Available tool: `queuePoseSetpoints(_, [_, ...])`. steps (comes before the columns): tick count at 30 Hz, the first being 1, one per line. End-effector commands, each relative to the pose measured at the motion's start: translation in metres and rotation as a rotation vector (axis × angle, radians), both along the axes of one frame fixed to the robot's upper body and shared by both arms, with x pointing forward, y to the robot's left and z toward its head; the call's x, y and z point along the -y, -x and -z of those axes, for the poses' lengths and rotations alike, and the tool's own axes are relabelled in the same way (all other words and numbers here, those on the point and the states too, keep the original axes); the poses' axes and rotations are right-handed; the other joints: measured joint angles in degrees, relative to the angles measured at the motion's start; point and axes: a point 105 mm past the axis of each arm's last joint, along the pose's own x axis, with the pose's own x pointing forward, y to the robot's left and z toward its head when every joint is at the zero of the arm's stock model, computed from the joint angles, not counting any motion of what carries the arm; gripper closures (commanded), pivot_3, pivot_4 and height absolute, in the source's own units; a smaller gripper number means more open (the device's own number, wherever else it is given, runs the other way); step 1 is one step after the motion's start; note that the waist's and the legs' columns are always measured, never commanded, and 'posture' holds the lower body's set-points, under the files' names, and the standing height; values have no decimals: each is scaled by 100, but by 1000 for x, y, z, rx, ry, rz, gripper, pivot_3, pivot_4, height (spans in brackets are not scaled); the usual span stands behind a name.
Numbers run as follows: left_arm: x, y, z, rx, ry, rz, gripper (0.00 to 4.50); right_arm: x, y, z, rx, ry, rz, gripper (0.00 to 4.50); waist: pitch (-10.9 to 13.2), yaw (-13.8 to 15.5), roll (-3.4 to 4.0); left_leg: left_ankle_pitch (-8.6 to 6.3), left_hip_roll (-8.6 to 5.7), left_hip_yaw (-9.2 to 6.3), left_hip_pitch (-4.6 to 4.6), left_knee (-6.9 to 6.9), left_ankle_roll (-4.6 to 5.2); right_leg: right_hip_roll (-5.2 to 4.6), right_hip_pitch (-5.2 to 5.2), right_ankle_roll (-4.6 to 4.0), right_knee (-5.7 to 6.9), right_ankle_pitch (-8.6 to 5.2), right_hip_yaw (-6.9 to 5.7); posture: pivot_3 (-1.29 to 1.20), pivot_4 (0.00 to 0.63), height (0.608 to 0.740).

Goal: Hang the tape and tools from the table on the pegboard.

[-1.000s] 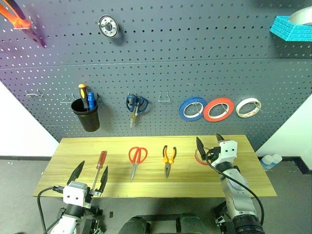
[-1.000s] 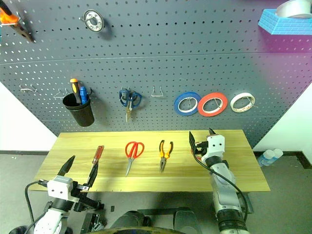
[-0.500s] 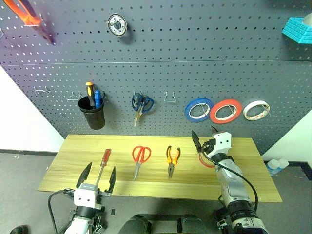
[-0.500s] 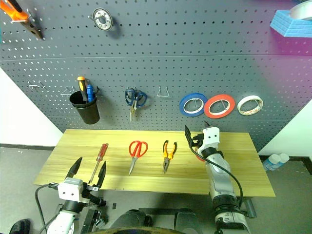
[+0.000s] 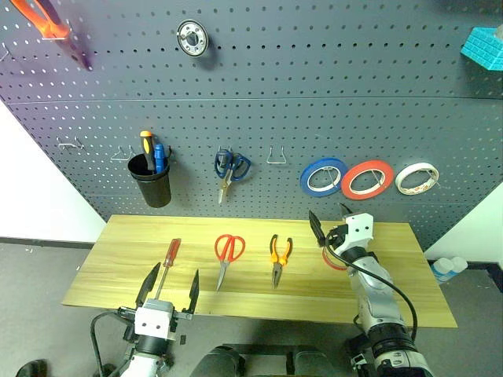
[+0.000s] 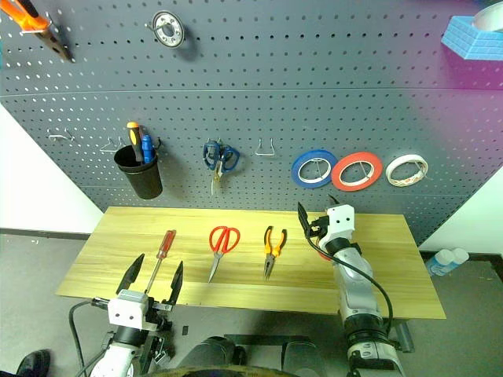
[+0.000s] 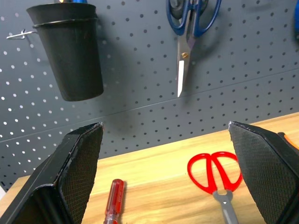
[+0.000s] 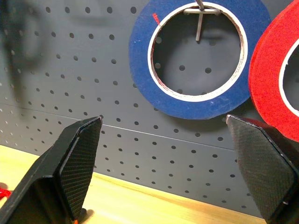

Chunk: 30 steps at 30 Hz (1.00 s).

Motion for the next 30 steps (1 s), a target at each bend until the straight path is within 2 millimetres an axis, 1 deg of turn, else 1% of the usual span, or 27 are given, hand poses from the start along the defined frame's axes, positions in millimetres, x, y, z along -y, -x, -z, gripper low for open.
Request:
queuePoseSetpoints(1, [2,-1,-10,46,-9,16,26,9,0,-6,28,24,23,0,0,0,0,0,0,0,-1,0,0,0,-1,0,0,1,0,-36,0,740])
queuePoseSetpoints(4, [3,-1,-10,43,-4,26,26,19,1,-6,24,18,61,0,-1,-3,1,0,0,1,-5,0,0,0,-5,1,0,3,0,-48,0,740])
queuePoseSetpoints(10, [5,-3,-8,16,2,84,26,25,2,-8,28,27,72,0,-1,-14,2,0,0,2,-6,0,0,0,-6,2,1,3,0,-68,0,740])
queuePoseSetpoints(12, [12,-5,-4,-22,6,173,26,29,4,-7,21,34,75,0,-2,-16,2,0,0,4,-6,0,0,0,-5,2,1,3,1,-70,0,740])
queuePoseSetpoints(15, [33,-4,8,-135,46,409,26,37,4,-6,15,48,89,0,-5,-18,8,1,0,5,-6,2,1,0,-5,1,1,3,1,-71,0,740])
queuePoseSetpoints(17, [41,-2,12,-186,60,519,26,40,3,-7,13,53,97,0,-5,-23,9,1,0,5,-5,3,1,0,-5,0,1,4,1,-72,0,740])
queuePoseSetpoints(21, [43,2,16,-247,69,606,26,40,2,-8,13,53,98,0,-7,-71,11,1,1,5,-5,3,1,2,-6,-3,3,5,4,-71,0,740])
queuePoseSetpoints(24, [46,5,18,-288,72,674,26,38,3,-4,0,54,82,0,-8,-135,13,1,1,5,-5,2,1,3,-9,-3,6,5,6,-68,0,740])
queuePoseSetpoints(27, [50,6,16,-286,53,740,26,39,2,-4,-6,60,74,0,-8,-146,14,1,1,5,-4,4,1,3,-8,-4,7,6,7,-65,4,740])
queuePoseSetpoints(30, [48,6,13,-261,14,744,26,38,1,-4,-8,73,48,0,-8,-149,14,1,1,6,-3,7,1,3,-7,-6,7,7,8,-61,8,740])
